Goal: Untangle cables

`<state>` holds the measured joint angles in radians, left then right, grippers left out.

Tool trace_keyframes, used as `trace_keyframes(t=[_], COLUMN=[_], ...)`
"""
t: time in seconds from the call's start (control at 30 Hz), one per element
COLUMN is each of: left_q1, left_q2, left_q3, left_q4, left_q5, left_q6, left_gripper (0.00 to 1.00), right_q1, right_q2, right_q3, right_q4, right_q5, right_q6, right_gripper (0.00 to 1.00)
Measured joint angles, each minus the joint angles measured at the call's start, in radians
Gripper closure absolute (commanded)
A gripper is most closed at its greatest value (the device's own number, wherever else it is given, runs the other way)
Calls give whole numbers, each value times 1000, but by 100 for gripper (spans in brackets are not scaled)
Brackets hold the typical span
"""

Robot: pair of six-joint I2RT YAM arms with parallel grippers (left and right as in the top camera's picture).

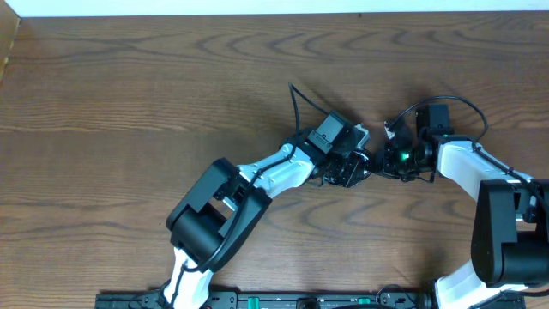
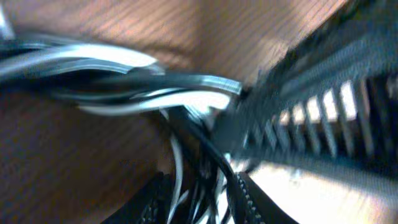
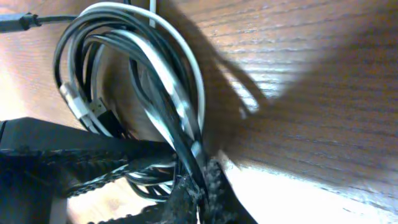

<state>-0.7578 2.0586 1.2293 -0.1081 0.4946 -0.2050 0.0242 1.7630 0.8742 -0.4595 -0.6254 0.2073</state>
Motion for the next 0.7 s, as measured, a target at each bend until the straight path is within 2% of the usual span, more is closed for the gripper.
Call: trace_keyframes(t=[0.3, 0.37, 0.4, 0.7], left_q1=[-22, -24, -25, -29], left_q2=[12, 12, 12, 7], left_q3=[7, 8, 8, 23], left_q4=[26, 24, 21, -24], left_q5=[-7, -8, -6, -2], left_q6=[0, -1, -2, -8], left_gripper=[67, 81, 92, 92], right_q1=[-9, -14, -17, -59], right_q2=[3, 4, 4, 5], right_q3=[0, 0, -1, -4], right_q4=[-5, -9, -10, -38], right_q5=[-6, -9, -12, -16], right_q6=[0, 1, 2, 77], right_gripper=[99, 99, 99, 99])
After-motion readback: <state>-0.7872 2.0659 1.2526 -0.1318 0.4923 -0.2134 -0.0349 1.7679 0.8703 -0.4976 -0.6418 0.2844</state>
